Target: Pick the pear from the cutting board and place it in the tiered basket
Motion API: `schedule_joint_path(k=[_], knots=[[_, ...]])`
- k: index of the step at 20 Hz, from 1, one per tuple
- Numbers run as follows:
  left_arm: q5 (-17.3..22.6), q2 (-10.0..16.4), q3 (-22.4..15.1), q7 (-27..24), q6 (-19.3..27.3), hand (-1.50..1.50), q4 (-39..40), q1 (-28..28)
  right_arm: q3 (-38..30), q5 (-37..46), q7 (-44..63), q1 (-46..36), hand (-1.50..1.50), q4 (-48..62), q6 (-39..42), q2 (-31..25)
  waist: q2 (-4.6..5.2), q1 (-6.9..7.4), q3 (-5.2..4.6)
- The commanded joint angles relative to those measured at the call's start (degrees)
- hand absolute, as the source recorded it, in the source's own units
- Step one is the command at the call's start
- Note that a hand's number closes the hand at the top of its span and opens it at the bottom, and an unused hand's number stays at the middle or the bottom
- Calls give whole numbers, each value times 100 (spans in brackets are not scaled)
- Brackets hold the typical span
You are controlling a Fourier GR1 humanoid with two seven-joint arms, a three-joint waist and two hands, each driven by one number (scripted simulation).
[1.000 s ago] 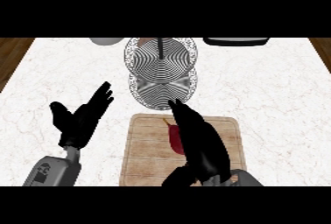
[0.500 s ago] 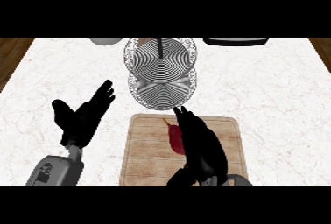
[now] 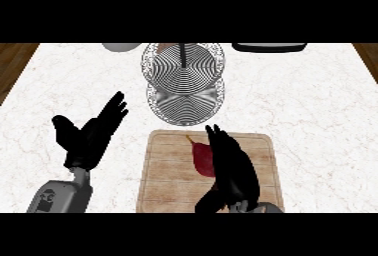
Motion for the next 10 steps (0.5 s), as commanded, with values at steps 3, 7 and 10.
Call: schedule_joint_path(k=[3,7,10], knots=[[-31,-58,347,-134,-292,0,519,-324,-117,8,-122,78,-150,10,-47,139,2,-9,-1],[-475,-456,-82,-89,67,0,40,77,-428,35,-682,31,-150,690,-461,141,1,9,0],[-277,-199,231,362,-171,0,-28,-223,-374,-132,-622,-349,-150,1138,-622,140,4,22,1]])
